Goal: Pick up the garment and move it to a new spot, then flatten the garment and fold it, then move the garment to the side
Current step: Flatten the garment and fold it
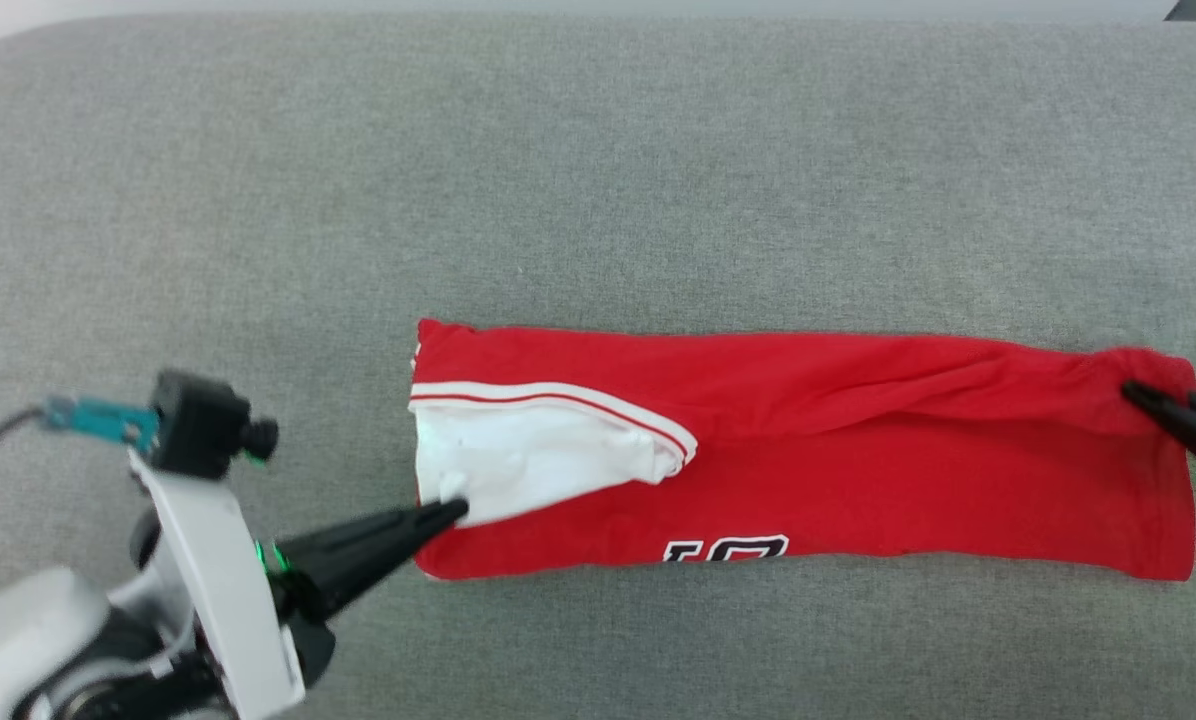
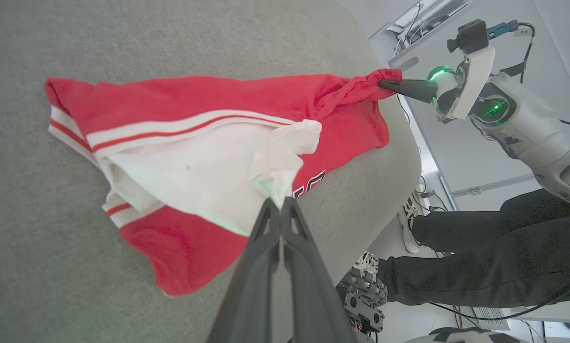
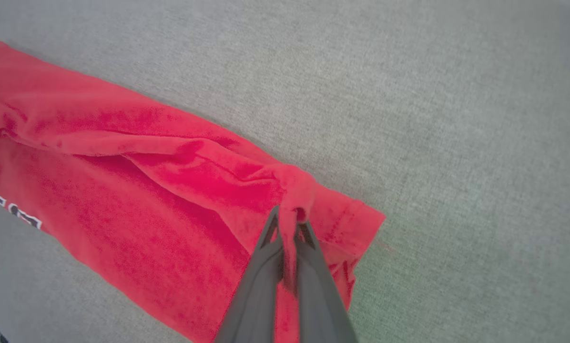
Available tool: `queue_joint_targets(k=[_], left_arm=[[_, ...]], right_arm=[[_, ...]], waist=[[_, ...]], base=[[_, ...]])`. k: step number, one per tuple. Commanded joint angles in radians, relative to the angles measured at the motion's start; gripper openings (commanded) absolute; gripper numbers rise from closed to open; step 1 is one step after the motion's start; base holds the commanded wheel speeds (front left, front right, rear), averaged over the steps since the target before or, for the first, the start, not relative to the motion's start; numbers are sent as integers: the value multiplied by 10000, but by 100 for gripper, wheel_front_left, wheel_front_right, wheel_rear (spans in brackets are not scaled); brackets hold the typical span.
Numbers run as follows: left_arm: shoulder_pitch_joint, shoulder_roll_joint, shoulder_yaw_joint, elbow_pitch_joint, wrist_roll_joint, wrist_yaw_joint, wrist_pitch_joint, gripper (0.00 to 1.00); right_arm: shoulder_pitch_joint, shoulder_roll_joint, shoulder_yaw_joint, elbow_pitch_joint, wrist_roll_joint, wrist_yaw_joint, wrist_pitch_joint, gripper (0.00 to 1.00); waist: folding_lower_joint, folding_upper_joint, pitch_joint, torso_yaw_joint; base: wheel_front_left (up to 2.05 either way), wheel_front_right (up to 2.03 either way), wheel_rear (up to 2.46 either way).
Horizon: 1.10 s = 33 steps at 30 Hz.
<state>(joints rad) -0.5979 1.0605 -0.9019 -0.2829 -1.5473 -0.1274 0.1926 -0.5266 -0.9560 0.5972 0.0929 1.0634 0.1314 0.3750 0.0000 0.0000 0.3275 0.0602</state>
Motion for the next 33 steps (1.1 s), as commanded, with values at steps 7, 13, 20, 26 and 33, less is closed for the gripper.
queue_joint_targets(k=[7,13,20,26,33], left_arm=[[507,-838,-534,1020,549,-39,-566,0],[194,-1705,-876,2428,829,-39,-818,0],[50,-2092,-1121,3233,1220,-39,-1549,73],[576,-2347,-998,3562,1306,-39,-3134,100],[1462,-2841,-743,3643,1281,-39,-4409,100]], right_arm=[[531,655,-19,422,-326,-17,-250,0],[275,1298,354,1202,-647,-17,-540,0],[15,1429,553,1441,-446,-17,-1161,60],[345,1230,302,1405,-5,-17,-1786,100],[1185,846,-112,1506,761,-17,-2244,100]], waist=[[0,0,160,8],[0,0,370,65],[0,0,337,98],[0,0,-69,175],[0,0,-516,621]], base=[[0,0,0],[0,0,0],[0,0,0],[0,0,0],[0,0,0]])
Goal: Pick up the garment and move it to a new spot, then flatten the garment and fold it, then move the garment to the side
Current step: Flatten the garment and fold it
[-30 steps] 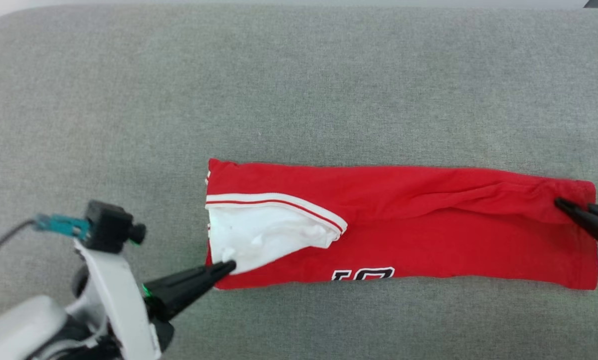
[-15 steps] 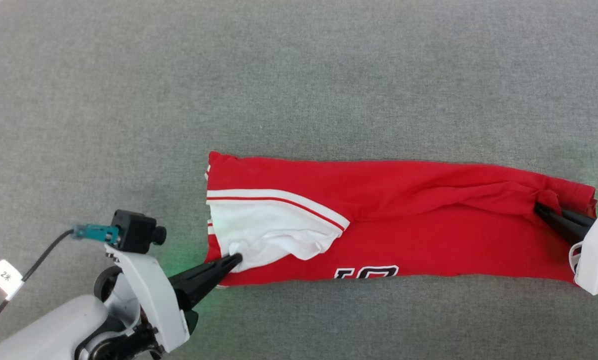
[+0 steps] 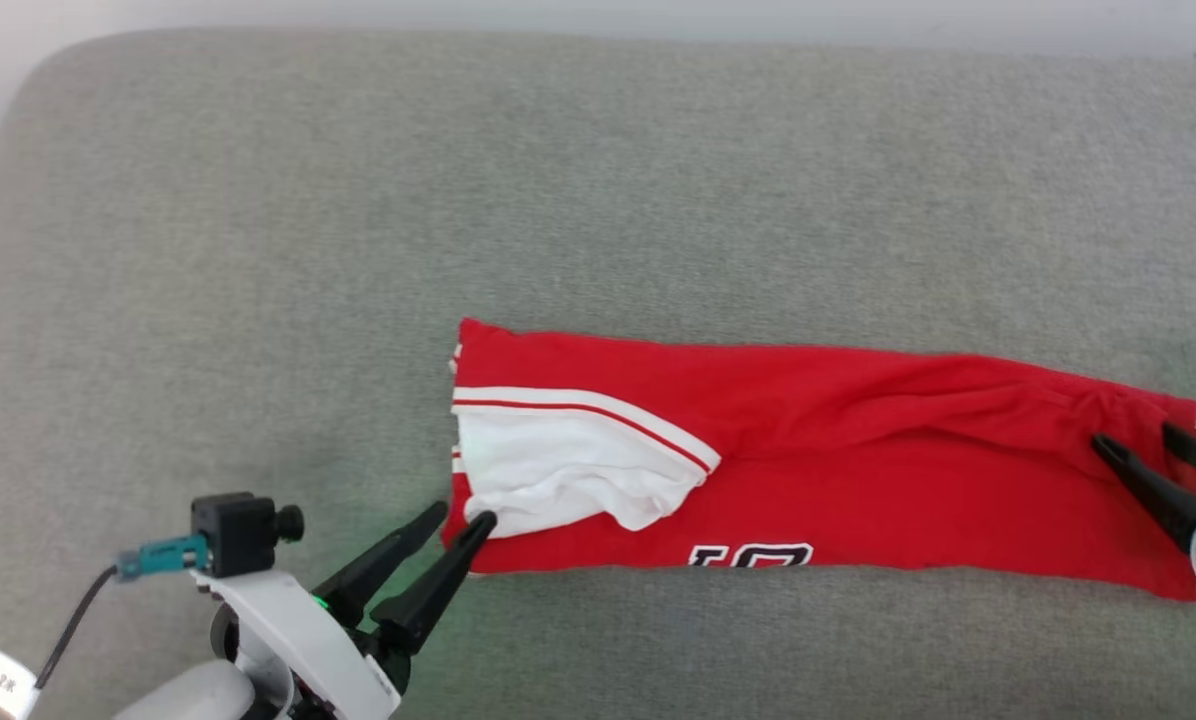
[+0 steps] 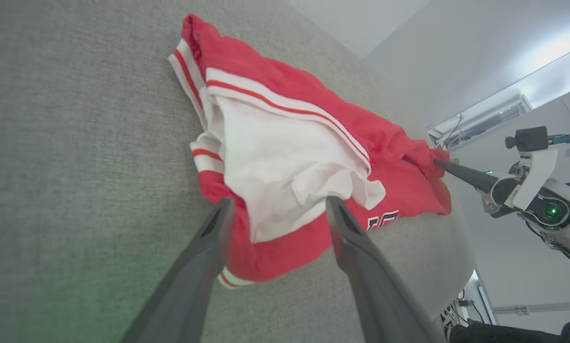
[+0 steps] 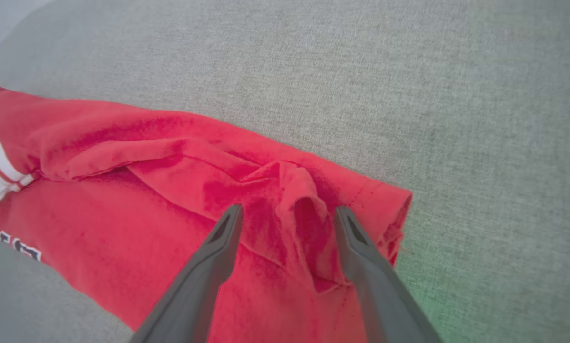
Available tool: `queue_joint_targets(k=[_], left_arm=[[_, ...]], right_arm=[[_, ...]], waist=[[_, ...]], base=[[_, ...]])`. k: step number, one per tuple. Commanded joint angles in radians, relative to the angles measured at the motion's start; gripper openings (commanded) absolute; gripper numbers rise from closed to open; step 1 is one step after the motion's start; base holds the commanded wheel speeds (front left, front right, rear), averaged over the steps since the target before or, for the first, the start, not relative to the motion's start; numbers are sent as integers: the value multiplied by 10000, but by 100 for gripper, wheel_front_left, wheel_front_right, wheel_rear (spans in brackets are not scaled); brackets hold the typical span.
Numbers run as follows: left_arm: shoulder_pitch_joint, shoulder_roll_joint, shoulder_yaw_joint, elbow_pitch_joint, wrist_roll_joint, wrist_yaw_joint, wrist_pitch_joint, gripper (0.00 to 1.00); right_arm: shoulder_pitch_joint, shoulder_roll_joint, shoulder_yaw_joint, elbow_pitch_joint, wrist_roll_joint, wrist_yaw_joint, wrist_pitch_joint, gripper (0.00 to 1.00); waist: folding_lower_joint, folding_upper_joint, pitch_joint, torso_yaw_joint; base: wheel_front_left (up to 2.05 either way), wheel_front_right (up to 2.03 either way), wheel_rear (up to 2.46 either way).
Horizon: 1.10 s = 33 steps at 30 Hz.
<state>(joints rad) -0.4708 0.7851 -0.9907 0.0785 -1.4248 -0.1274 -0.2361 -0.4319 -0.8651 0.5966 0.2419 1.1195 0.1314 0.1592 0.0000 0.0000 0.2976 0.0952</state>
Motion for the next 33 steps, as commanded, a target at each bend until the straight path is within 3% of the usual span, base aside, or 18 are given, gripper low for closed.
queue_joint_targets(k=[1,12,23,28,33], left_arm=[[318,-169,277,93,95,-39,-187,100],[1995,-1800,3354,1209,2396,-35,-292,100],[3583,-4073,7362,1074,7278,100,-294,100],[4007,-5019,8772,594,9365,81,-295,100],[4088,-5701,9584,213,11021,25,-292,100]], right_arm=[[377,-128,-161,11,336,-17,-88,100],[1102,-500,-604,434,1432,-17,852,100],[2311,-1508,-1862,99,2494,-17,991,100],[2683,-1965,-2108,99,2888,-17,1950,100],[2211,-1860,-2000,485,2740,-16,3382,100]], waist=[[0,0,-260,346],[0,0,-556,873],[0,0,-807,1094],[0,0,-856,1029],[0,0,-803,1093]], base=[[0,0,0],[0,0,0],[0,0,0],[0,0,0],[0,0,0]])
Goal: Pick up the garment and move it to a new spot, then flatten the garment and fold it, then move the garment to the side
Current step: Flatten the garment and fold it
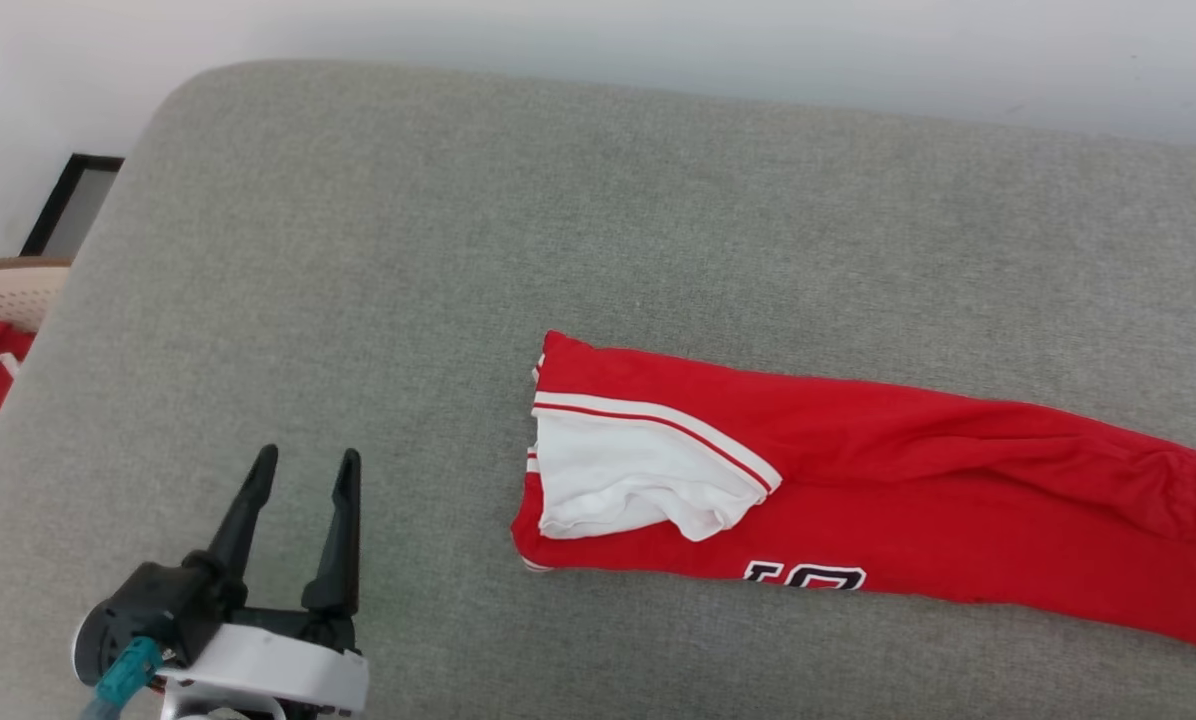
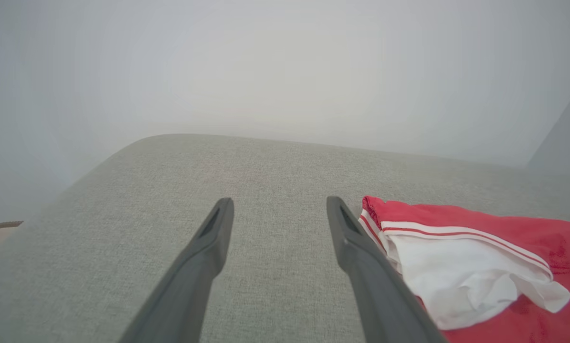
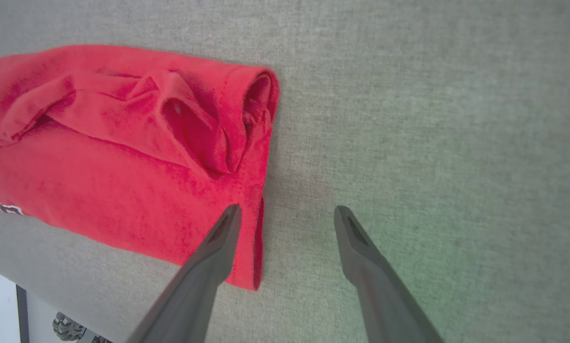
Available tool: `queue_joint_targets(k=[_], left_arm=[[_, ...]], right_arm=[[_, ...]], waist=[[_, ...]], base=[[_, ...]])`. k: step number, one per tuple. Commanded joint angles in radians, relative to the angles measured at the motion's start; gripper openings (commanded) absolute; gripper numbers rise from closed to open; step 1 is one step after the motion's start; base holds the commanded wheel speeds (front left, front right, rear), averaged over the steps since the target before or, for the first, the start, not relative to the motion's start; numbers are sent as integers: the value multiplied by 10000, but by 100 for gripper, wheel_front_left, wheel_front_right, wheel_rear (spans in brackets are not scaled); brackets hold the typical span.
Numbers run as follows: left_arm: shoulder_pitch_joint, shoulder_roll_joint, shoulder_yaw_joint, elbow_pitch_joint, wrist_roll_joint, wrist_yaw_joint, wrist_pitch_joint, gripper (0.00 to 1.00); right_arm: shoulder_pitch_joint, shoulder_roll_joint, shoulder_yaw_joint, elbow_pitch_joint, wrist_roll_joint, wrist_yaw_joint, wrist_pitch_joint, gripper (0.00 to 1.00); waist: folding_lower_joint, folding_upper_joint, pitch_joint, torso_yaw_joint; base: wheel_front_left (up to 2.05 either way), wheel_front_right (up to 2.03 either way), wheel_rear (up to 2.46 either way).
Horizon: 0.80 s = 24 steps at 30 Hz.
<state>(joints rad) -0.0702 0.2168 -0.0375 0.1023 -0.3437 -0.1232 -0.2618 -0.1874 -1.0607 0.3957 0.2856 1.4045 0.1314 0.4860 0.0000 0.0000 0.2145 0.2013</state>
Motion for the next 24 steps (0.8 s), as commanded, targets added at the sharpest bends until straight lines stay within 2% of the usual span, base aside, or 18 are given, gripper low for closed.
queue_joint_targets(k=[1,6,11,16,18,20,24], left_arm=[[64,-107,141,-77,456,-27,-20,100],[-108,-719,478,-24,864,-68,-18,100],[-272,-761,272,91,1009,-75,-18,100],[-223,-822,277,155,998,-78,-19,100],[-180,-806,308,154,1030,-79,-19,100],[-138,-796,352,146,1042,-79,-19,100],[-154,-738,404,107,1094,-80,-19,100]], right_arm=[[-378,197,61,151,-230,-18,387,100],[-1469,1217,102,1185,-1046,-18,1446,100],[-2181,2462,302,2334,-2253,-16,2679,100],[-2202,3251,-35,2755,-3129,-14,3241,100],[-2139,3477,-284,2676,-3413,-13,3261,45],[-2086,3720,-616,2525,-3563,-5,3186,0],[-2012,4035,-1296,2125,-4003,29,3126,0]], waist=[[0,0,54,62],[0,0,218,269],[0,0,323,497],[0,0,336,573],[0,0,342,552],[0,0,346,501],[0,0,386,316]], base=[[0,0,0],[0,0,0],[0,0,0],[0,0,0],[0,0,0],[0,0,0],[0,0,0]])
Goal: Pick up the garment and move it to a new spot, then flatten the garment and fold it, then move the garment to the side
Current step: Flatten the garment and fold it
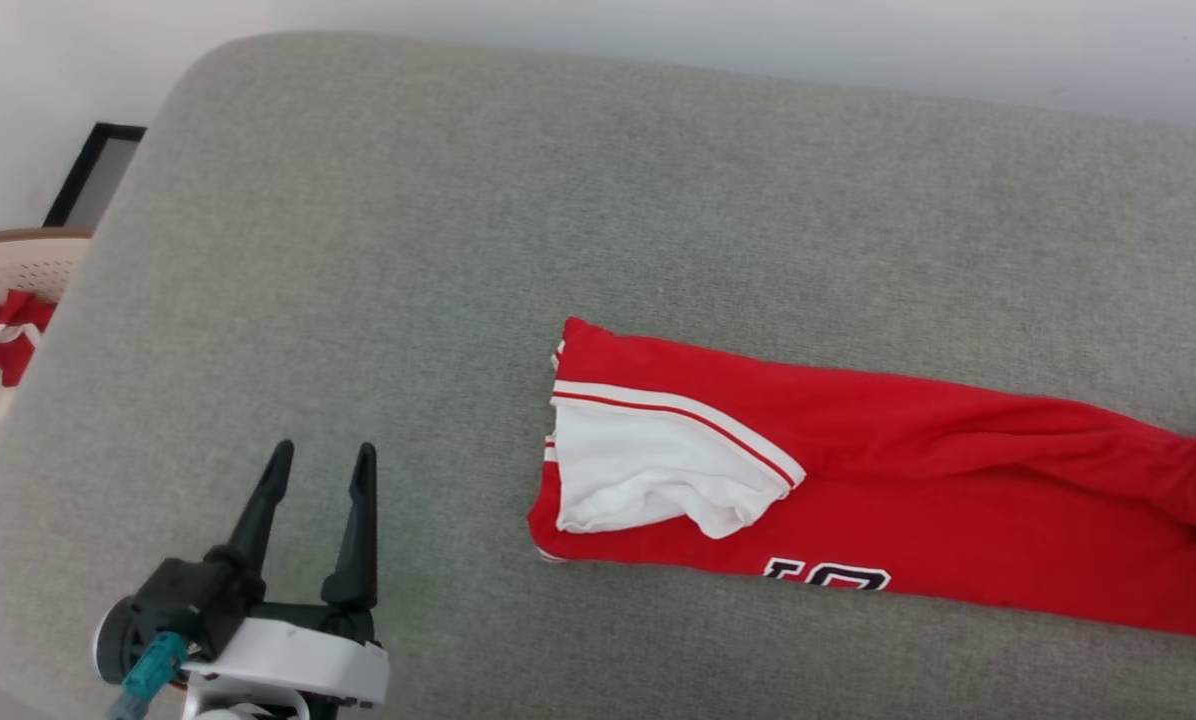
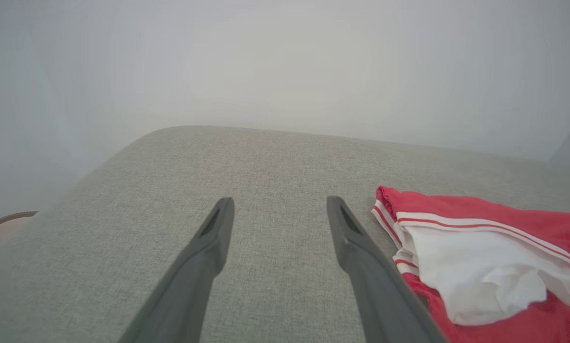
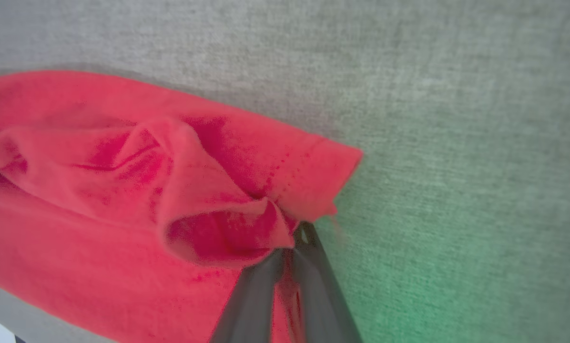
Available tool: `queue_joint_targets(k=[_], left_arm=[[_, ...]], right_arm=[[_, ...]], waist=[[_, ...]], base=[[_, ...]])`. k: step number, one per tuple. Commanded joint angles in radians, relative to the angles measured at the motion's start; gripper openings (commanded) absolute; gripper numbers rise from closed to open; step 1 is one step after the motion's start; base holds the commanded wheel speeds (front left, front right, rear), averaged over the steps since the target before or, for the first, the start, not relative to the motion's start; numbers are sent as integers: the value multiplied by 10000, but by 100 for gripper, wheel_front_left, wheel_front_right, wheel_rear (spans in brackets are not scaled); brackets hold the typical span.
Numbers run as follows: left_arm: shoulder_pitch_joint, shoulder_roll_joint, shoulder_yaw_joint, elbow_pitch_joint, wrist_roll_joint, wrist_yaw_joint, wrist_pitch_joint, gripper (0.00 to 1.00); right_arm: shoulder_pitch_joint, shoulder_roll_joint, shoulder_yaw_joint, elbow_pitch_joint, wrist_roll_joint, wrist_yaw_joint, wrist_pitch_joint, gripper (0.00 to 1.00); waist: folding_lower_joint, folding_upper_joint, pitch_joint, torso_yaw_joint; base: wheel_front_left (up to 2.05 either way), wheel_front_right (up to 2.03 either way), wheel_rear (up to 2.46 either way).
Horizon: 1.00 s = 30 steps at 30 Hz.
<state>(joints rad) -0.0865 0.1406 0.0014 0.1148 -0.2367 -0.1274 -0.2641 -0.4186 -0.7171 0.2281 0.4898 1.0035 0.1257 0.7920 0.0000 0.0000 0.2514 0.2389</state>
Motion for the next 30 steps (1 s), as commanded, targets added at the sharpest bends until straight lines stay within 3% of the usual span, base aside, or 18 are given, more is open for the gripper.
queue_joint_targets(k=[1,12,20,24,30], left_arm=[[-2,42,25,-27,30,-38,4,100],[-167,159,464,-291,302,-37,4,100],[-331,362,504,-409,185,-38,4,100],[-303,410,473,-379,124,-38,4,100],[-142,367,432,-265,101,-38,4,100]], right_arm=[[327,606,190,-27,-54,86,41,0],[302,697,-2649,-916,-1137,40,-445,0],[499,137,-5110,-484,-2150,42,-858,0],[504,209,-6095,-379,-2923,40,-817,0],[599,886,-6042,-1418,-3128,42,-119,0]], waist=[[0,0,34,-115],[0,0,409,-1007],[0,0,768,-1419],[0,0,783,-1524],[0,0,552,-1657]], base=[[0,0,0],[0,0,0],[0,0,0],[0,0,0],[0,0,0]])
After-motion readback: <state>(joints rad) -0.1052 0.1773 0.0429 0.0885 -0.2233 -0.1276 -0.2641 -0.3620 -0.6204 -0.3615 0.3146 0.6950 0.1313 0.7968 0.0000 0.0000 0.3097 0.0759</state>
